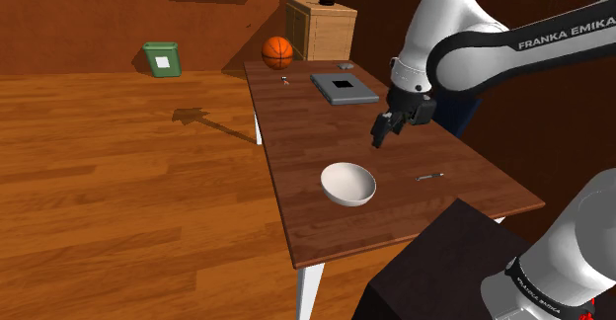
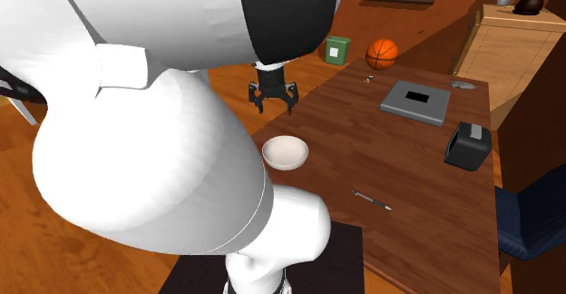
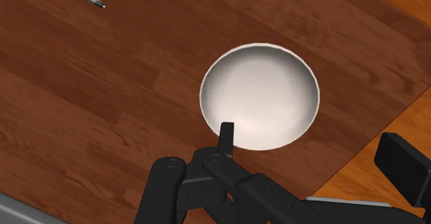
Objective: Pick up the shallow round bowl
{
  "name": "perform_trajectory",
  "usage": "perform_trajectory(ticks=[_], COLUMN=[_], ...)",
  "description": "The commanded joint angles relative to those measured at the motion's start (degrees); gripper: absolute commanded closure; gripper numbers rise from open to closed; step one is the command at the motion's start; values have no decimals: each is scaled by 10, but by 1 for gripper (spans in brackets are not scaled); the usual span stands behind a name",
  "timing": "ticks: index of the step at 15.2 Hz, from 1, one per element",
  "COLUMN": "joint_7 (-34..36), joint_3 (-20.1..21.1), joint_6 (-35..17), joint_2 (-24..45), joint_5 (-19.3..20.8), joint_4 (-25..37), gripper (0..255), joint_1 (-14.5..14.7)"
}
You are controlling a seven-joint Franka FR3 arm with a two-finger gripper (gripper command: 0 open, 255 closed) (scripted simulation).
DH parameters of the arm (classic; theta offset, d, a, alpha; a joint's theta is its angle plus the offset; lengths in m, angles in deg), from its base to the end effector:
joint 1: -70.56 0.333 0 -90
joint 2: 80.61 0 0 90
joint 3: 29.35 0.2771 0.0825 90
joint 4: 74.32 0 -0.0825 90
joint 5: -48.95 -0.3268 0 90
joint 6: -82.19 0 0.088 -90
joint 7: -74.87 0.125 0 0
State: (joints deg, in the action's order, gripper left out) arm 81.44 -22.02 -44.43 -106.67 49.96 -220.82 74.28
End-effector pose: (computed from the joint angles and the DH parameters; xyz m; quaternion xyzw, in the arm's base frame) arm 0.3704 0.0708 0.4076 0.9973 0.0389 0.0568 0.0273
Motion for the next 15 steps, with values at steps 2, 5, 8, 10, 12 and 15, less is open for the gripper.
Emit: perform_trajectory(ticks=[2, 5, 8, 10, 12, 15], joint_7=[25, 54, 90, 120, 153, 206], joint_3=[18, 35, 50, 58, 61, 54], joint_6=[-62, -119, -171, -202, -229, -261], joint_2=[58, 122, 190, 238, 287, 360], joint_5=[8, 24, 53, 80, 113, 168], joint_4=[-3, 3, 18, 32, 50, 84], gripper=[0, 0, 0, 0, 0, 0], joint_1=[0, -3, -7, -10, -9, 2])
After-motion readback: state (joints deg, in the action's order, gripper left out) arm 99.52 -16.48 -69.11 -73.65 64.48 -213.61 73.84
